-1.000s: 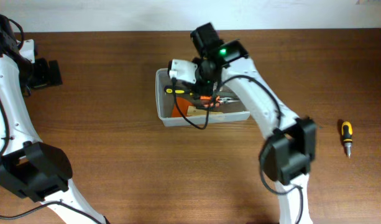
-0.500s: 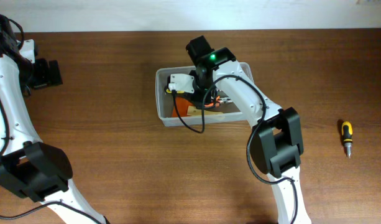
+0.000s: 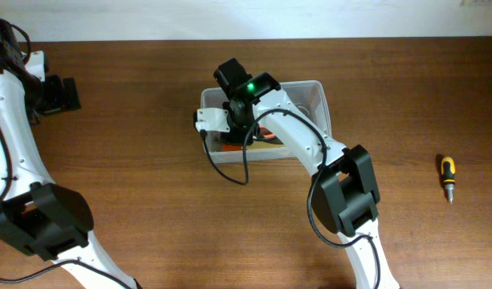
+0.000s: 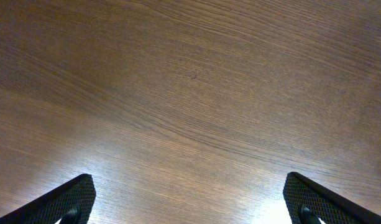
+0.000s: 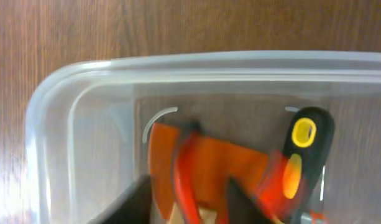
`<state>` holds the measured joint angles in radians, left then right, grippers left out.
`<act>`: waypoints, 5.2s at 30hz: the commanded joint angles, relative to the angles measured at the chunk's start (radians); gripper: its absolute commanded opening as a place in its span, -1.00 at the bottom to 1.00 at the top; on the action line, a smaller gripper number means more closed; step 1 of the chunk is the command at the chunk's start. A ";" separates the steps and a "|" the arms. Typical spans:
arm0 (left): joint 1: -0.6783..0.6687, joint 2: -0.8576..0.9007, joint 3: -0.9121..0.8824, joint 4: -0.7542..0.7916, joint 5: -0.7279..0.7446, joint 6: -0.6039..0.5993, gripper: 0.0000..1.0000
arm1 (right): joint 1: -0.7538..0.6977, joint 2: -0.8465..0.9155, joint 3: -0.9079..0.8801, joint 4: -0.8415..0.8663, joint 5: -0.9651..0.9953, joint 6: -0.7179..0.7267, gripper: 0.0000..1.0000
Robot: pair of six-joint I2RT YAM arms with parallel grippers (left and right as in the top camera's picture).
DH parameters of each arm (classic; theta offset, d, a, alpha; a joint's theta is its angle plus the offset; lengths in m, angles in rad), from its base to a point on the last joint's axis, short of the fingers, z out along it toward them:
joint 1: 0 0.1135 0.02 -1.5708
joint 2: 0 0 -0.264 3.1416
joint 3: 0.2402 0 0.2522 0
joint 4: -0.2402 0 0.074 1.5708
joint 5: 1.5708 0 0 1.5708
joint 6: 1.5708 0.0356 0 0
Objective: Pack container
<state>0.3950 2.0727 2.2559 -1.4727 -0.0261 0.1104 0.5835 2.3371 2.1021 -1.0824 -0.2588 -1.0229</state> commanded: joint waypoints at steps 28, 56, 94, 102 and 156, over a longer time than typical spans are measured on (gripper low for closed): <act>0.005 -0.006 -0.003 0.002 0.004 -0.012 0.98 | -1.118 -0.320 -0.016 -0.159 0.124 1.004 0.36; 0.005 -0.006 -0.003 0.002 0.004 -0.012 0.98 | -1.226 -0.204 -0.492 0.037 0.296 0.713 0.24; 0.005 -0.006 -0.003 0.002 0.004 -0.012 0.98 | -0.943 -0.390 -0.060 -0.167 -0.134 0.825 -0.93; 0.005 -0.006 -0.003 0.002 0.004 -0.012 0.98 | -0.489 -0.397 -0.010 -0.147 0.000 0.393 -0.93; 0.005 -0.006 -0.003 0.002 0.004 -0.012 0.98 | -0.632 -0.665 0.024 0.014 0.230 0.744 0.98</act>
<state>0.3954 2.0727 2.2559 -1.4727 -0.0261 0.1101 0.0177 1.6909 2.1269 -1.0504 -0.0090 -0.4873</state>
